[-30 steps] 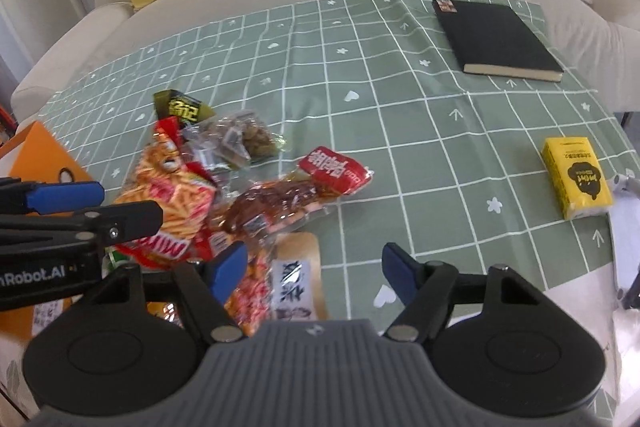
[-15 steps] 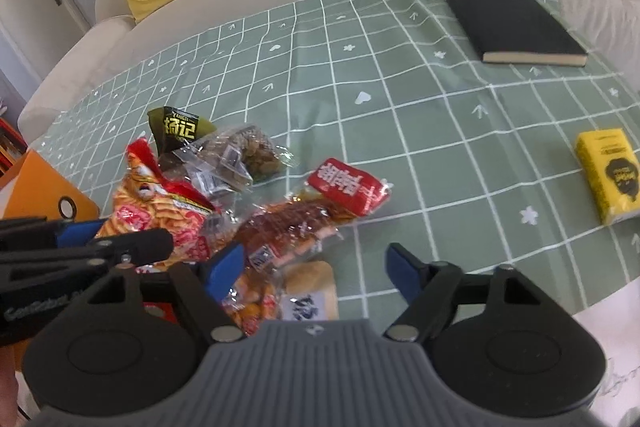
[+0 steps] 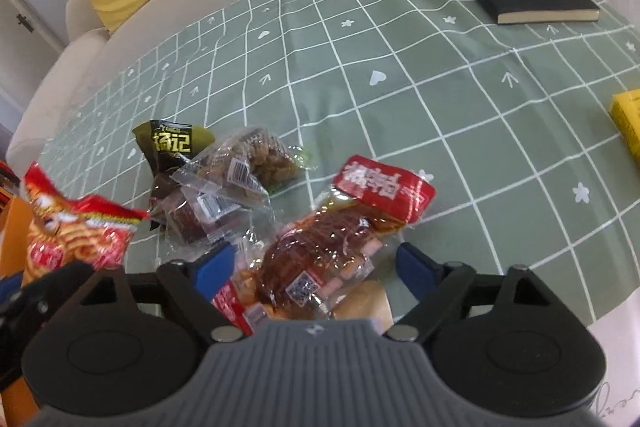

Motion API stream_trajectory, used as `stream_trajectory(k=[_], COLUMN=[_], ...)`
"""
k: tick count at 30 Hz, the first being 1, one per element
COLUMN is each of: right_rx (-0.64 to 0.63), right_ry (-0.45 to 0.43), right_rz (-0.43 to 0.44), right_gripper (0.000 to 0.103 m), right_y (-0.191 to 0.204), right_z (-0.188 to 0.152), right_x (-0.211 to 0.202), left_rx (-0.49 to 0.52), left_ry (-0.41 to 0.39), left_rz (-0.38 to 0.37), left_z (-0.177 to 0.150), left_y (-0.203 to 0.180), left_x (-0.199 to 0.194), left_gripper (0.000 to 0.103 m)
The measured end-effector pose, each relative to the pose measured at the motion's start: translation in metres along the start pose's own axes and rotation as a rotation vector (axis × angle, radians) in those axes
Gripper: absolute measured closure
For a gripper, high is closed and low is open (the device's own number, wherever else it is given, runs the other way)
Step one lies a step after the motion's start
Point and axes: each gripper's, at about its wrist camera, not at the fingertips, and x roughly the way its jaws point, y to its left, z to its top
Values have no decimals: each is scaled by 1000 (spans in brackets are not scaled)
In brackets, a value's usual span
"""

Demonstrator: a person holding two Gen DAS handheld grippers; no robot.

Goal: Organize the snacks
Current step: 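Grasp the yellow-red chip bag with the left gripper while the right grasps the red meat snack, then carry both held snacks up and over into the orange box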

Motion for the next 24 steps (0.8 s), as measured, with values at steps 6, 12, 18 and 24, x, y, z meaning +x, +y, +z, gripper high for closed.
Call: stream_trajectory(k=[6, 12, 18, 24], right_rx=[17, 31, 58, 27], right_ry=[8, -21, -54, -90], right_rz=[20, 41, 92, 110], right_gripper=[58, 64, 100, 102], right_y=[0, 3, 7, 14], right_z=[4, 2, 6, 4], right_x=[-1, -13, -34, -47], left_rx=[3, -11, -14, -25], left_ry=[-14, -18, -31, -60], left_rz=[10, 21, 19, 21], left_z=[-3, -7, -8, -10], left_y=[2, 4, 7, 10], left_x=[-7, -15, -24, -39], left_gripper=[67, 67, 67, 67])
